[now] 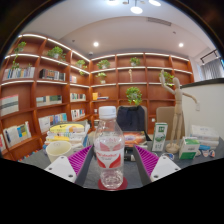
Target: Pour water
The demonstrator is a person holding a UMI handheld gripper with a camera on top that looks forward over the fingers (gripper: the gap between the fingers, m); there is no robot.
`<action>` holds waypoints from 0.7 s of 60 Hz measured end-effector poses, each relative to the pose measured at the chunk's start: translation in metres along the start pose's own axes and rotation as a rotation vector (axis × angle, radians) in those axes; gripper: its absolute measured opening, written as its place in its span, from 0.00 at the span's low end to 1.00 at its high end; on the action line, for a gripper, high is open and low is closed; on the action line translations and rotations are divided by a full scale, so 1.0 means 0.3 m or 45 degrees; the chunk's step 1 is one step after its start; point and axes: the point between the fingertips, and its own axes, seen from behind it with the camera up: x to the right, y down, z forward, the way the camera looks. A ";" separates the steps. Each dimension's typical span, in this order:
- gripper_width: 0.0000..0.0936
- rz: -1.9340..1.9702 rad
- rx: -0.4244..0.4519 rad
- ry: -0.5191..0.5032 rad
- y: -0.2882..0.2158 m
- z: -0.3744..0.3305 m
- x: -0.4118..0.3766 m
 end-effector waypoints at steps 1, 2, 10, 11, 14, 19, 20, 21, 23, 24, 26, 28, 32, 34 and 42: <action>0.88 0.007 0.001 0.008 -0.002 -0.018 0.006; 0.88 0.013 -0.001 0.017 0.000 -0.036 0.013; 0.88 0.045 -0.034 0.100 0.013 -0.206 0.073; 0.89 0.048 -0.037 0.115 0.019 -0.225 0.084; 0.88 0.051 -0.059 0.176 0.024 -0.297 0.119; 0.90 0.044 -0.081 0.275 0.036 -0.394 0.182; 0.89 0.039 -0.083 0.291 0.036 -0.413 0.192; 0.90 0.032 -0.083 0.305 0.034 -0.434 0.202; 0.90 0.021 -0.077 0.329 0.030 -0.464 0.221; 0.90 0.018 -0.075 0.340 0.028 -0.478 0.229; 0.90 0.014 -0.069 0.360 0.022 -0.506 0.243; 0.90 0.008 -0.062 0.375 0.013 -0.527 0.254; 0.90 -0.001 -0.043 0.384 -0.004 -0.564 0.259; 0.90 -0.008 -0.032 0.379 -0.015 -0.577 0.259; 0.90 0.006 0.012 0.342 -0.050 -0.610 0.242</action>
